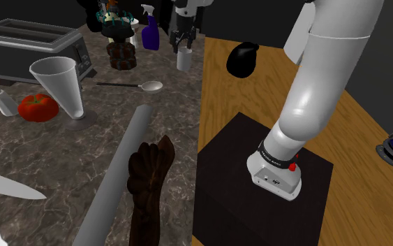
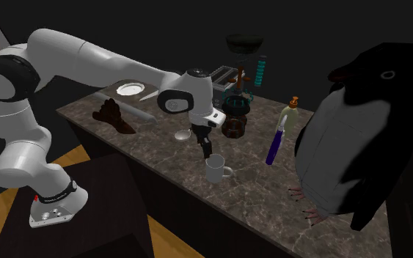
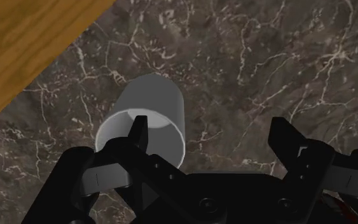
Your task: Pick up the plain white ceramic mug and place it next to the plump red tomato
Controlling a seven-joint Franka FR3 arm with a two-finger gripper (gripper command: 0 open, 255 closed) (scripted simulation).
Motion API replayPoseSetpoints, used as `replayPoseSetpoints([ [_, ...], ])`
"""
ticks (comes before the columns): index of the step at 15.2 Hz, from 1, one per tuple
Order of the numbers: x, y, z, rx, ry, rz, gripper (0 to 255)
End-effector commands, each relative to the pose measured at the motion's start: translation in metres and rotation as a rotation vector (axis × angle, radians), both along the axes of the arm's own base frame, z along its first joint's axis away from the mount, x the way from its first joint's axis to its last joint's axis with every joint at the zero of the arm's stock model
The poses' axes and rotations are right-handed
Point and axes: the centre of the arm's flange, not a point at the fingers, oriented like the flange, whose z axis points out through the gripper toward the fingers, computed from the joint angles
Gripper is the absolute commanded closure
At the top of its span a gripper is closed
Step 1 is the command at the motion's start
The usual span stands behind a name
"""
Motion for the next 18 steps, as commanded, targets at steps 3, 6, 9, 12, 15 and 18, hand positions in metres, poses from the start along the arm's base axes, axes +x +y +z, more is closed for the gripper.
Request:
replayPoseSetpoints([
  [3,0.032,-0.017,-0.015,-0.015,-0.012,-0.007,0],
  [6,0.032,-0.018,-0.031,-0.015,-0.012,-0.007,0],
  [9,0.033,-0.018,-0.047,-0.015,-0.012,-0.007,0],
  [12,0.033,-0.018,-0.055,-0.015,-0.012,-0.007,0],
  [15,0.033,-0.018,-0.055,-0.015,-0.012,-0.007,0],
  [18,0.033,-0.018,-0.055,-0.015,-0.012,-0.007,0],
])
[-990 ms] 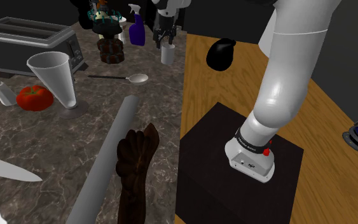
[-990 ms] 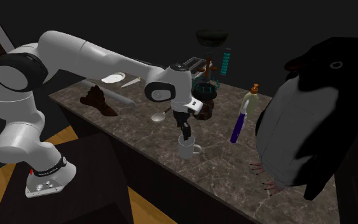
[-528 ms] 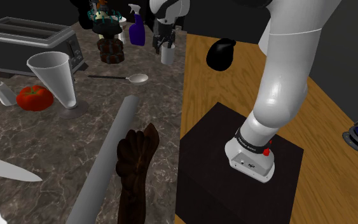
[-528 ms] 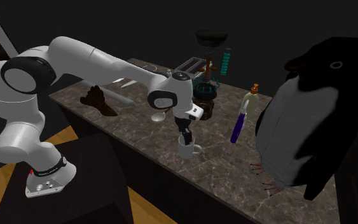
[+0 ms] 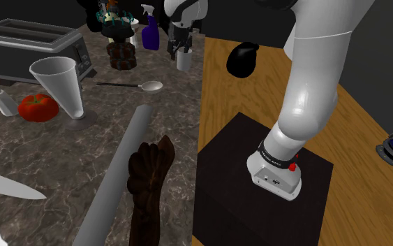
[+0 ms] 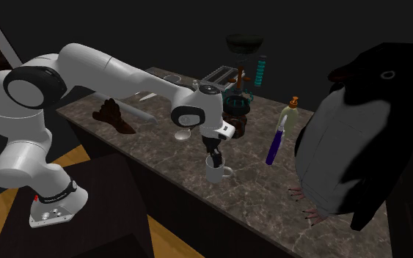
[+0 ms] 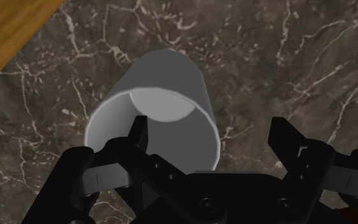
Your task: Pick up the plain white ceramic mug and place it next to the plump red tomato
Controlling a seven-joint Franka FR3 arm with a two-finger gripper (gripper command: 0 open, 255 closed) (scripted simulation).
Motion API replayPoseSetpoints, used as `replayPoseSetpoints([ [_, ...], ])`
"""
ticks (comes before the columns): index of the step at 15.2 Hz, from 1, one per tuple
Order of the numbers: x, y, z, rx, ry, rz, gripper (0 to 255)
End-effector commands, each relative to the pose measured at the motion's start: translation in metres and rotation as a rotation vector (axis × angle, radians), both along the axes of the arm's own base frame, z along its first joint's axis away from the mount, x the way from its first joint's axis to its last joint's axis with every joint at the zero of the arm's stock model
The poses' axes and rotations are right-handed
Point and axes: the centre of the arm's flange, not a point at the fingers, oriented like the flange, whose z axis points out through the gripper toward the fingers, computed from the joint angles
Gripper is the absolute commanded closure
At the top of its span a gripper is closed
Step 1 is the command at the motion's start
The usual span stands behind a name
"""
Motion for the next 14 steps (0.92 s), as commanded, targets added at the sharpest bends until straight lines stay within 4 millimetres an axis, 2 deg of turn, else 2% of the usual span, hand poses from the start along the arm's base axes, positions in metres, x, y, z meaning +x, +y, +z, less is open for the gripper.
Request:
replayPoseSetpoints([
  [1,0.000,0.000,0.000,0.000,0.000,0.000,255],
  [10,0.000,0.000,0.000,0.000,0.000,0.000,255],
  [14,0.000,0.000,0.021,0.000,0.000,0.000,255],
])
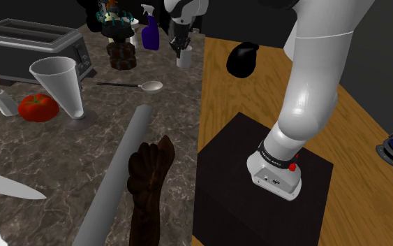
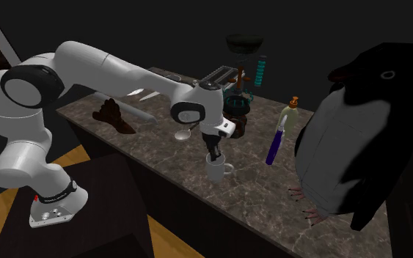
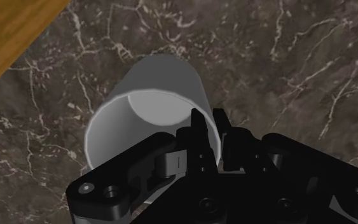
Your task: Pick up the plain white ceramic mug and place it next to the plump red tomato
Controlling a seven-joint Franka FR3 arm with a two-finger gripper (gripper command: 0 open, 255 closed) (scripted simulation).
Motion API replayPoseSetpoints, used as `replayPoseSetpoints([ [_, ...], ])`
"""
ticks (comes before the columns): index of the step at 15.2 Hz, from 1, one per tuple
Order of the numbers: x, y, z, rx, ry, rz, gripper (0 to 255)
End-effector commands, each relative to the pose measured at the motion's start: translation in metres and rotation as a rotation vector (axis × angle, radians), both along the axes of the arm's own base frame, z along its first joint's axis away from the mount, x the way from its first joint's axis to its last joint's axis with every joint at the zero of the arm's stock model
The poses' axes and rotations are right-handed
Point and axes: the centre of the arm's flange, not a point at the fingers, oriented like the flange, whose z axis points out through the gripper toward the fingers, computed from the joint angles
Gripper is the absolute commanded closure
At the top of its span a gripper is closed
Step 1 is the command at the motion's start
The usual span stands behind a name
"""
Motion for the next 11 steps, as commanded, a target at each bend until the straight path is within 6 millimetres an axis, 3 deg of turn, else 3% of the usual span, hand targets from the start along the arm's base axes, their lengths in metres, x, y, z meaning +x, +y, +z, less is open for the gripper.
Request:
replayPoseSetpoints([
  [1,-0.001,0.000,0.012,0.000,0.000,0.000,255],
  [11,-0.001,0.000,0.065,0.000,0.000,0.000,255],
])
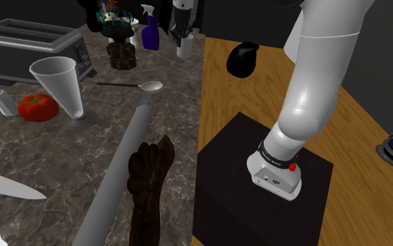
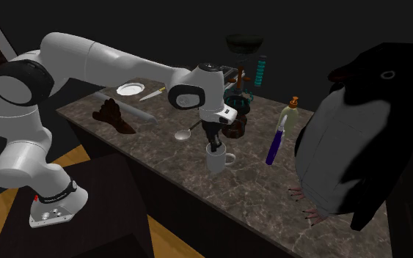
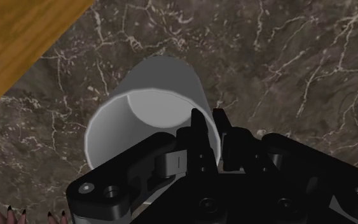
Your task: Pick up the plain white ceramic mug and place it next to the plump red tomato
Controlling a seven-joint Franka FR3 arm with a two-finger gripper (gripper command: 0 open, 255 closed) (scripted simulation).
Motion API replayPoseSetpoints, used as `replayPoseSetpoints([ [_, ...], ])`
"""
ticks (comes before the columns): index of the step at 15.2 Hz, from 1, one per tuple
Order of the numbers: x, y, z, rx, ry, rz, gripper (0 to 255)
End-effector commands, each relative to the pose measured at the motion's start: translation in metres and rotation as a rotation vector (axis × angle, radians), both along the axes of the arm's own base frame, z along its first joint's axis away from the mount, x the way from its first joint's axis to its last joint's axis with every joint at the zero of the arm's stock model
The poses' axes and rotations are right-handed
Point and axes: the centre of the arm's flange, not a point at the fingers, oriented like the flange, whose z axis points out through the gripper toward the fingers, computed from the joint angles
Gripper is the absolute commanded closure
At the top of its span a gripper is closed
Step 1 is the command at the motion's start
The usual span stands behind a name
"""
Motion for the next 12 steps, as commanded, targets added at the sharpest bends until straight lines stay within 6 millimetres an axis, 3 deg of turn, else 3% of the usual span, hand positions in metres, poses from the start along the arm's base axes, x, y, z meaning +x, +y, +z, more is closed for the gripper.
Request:
replayPoseSetpoints([
  [1,0.000,0.000,0.011,0.000,0.000,0.000,255],
  [12,0.000,0.000,0.069,0.000,0.000,0.000,255],
])
